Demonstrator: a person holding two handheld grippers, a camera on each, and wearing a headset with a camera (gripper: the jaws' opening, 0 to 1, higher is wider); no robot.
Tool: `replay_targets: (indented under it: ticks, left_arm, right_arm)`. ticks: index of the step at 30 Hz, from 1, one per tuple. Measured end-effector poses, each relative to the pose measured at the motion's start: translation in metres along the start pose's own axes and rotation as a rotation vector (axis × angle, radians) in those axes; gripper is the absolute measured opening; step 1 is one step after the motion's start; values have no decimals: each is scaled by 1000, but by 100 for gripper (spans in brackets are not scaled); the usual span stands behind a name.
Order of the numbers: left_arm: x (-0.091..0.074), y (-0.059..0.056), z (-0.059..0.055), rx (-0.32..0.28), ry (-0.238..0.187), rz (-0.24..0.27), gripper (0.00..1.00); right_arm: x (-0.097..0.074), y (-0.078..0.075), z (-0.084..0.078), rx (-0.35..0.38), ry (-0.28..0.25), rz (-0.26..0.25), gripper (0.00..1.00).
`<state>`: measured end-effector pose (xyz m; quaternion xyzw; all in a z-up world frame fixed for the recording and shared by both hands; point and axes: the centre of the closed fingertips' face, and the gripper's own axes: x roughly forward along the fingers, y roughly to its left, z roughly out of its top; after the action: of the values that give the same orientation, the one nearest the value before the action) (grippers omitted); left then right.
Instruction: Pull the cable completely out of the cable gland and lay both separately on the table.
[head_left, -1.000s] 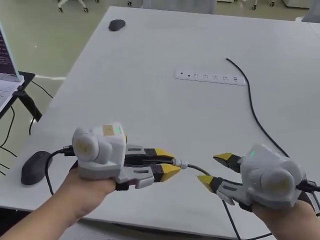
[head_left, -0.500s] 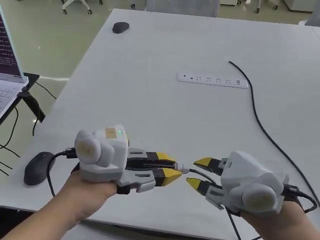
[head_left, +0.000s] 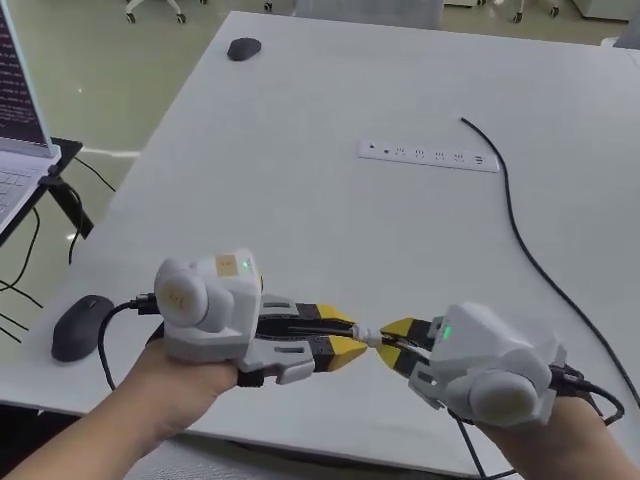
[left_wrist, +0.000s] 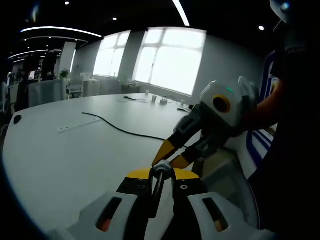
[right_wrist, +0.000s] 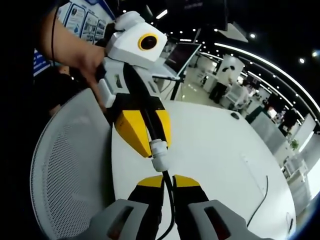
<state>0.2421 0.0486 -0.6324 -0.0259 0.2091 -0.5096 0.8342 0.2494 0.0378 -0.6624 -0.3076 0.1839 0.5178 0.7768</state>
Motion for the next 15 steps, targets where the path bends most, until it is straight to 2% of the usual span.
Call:
replay_targets:
  ticks: [10, 15]
  left_arm:
    - [1, -1, 0, 4, 0, -1, 15]
    - [1, 0, 0, 2, -2, 4, 15]
  right_arm:
    - [-1, 4, -3, 49, -8, 3, 0]
    - [0, 2, -11, 92, 18, 1, 0]
